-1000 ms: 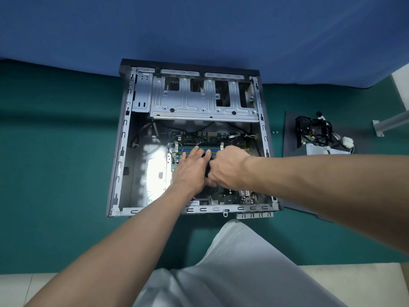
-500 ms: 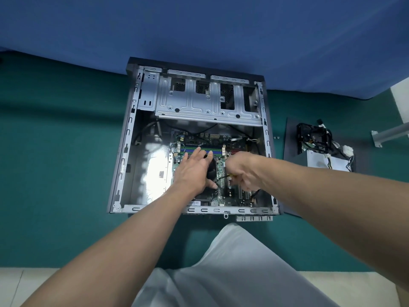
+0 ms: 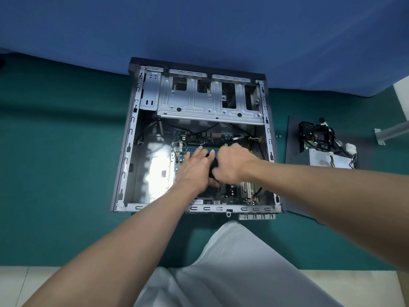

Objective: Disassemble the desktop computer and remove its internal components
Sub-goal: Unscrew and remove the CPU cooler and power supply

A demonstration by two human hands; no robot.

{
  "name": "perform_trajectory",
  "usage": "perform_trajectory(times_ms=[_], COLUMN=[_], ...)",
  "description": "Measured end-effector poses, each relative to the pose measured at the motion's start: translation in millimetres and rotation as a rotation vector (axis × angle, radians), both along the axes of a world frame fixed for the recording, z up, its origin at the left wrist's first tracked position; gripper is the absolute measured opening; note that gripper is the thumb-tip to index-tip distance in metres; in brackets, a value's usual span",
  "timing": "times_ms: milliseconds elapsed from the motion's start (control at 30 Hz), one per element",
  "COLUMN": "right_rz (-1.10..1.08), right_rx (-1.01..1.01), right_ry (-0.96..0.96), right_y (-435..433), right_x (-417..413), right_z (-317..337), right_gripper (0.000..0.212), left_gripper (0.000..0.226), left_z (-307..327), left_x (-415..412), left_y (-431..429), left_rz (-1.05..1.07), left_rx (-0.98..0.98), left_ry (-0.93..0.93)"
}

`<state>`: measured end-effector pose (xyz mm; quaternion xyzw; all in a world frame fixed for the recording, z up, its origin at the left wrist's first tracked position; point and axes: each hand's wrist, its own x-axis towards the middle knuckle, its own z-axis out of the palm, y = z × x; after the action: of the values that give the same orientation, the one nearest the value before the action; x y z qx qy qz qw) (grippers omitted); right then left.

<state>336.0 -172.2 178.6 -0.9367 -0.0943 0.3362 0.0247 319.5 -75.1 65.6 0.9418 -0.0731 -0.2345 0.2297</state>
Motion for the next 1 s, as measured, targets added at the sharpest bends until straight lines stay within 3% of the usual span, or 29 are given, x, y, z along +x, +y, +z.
perform_trajectory(times_ms=[67,133,200,300,433,533,567,667,767,933,967,1000], right_rz=[-0.588,-1.115,-1.221,-0.84,0.16,0.929,1.022,0.997,0.589,-0.86,-1.068,-1.143], right_rx=[0.155,0.257,0.232,0.085,-0.183,-0.277,-0.287,-0.256,-0.154,0.234,0.271,0.269], right_ry=[0.055,0.279,0.431,0.301,-0.021,-0.125,-0.139,-0.193,-0.122,0.18,0.298,0.373], right_y=[-4.9,-11.0,-16.0,-17.1,-23.0,-25.0,-23.4,-16.1,-6.5,-7.5,-9.5,-11.9], right_x=[5.6,6.1,1.6,-3.2,-7.6,-13.5,-15.5,-14.2,-10.9,4.4,4.7,3.5], right_z=[-3.8,-3.3,-6.6,-12.5,-8.9,-6.7,-7.4,-10.2,-7.7,-4.0,-2.3,-2.4], right_gripper=[0.023,0.018,0.016,0.014,0.018,0.024,0.027,0.032,0.021,0.017,0.014,0.012], left_gripper=[0.104,0.107,0.107,0.108,0.107,0.101,0.097,0.084,0.082,0.105,0.107,0.107], left_z=[-0.4,-0.9,-1.9,-2.0,-0.9,1.6,1.7,1.4,1.6,0.7,0.5,-0.1], left_x=[0.4,0.3,0.9,1.6,2.0,1.6,1.5,-0.6,-0.9,0.9,1.0,1.6], left_y=[-0.3,-0.7,-0.5,-0.9,-1.4,-1.2,-0.7,0.0,0.8,0.0,-0.4,-0.6], left_rz=[-0.008,-0.019,-0.026,-0.03,-0.039,-0.04,-0.037,-0.023,-0.016,-0.022,-0.024,-0.025], left_rx=[0.013,0.024,0.027,0.031,0.044,0.045,0.043,0.037,0.007,0.017,0.024,0.024], left_ry=[0.01,0.015,0.024,0.03,0.031,0.031,0.023,-0.004,-0.014,0.026,0.028,0.029])
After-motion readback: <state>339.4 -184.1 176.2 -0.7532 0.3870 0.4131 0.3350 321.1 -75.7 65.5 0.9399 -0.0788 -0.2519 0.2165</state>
